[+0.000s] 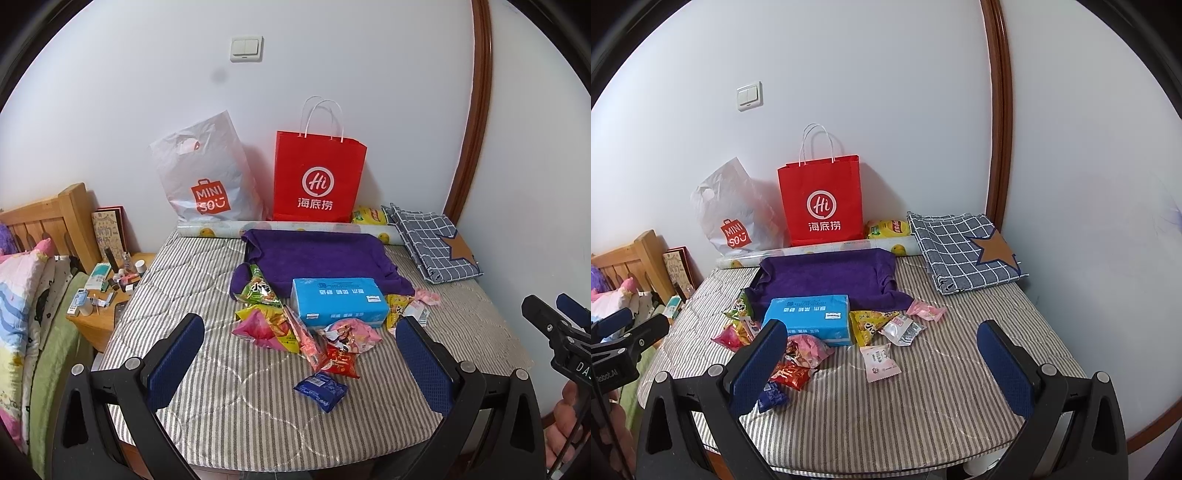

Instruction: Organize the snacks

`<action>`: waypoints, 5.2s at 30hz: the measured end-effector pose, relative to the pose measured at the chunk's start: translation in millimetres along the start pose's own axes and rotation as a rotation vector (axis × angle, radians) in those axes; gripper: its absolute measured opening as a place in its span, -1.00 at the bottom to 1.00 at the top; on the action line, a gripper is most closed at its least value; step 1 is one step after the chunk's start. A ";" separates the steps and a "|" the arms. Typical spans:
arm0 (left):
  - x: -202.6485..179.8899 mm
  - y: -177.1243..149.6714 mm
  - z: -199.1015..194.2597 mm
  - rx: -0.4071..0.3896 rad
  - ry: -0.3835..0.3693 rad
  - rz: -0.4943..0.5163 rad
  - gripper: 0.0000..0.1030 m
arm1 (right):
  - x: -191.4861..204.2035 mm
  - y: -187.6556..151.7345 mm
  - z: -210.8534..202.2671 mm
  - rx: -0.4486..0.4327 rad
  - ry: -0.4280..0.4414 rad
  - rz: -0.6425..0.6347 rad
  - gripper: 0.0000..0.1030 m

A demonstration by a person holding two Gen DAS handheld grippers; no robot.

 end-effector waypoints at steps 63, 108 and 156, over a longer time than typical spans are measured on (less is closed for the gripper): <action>53.5 -54.1 175.7 0.320 -0.015 -0.033 0.88 | -29.8 -89.7 203.5 0.358 -0.038 -0.014 1.00; 68.5 -73.2 215.0 0.381 -0.134 -0.029 0.82 | 9.6 -93.4 241.8 0.362 -0.033 -0.054 -0.27; 75.2 -35.8 196.8 0.312 -0.012 -0.114 0.81 | -40.7 -85.3 170.4 0.267 0.040 -0.029 -0.27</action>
Point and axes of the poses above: each gripper's, at about its wrist camera, not at the fingertips, and z roughly the way its jaws point, x to its left, y to its top, the point moved 3 cm from there along z, roughly the way its jaws point, and after that the axes turned 6 degrees about z, right-handed, at the moved point
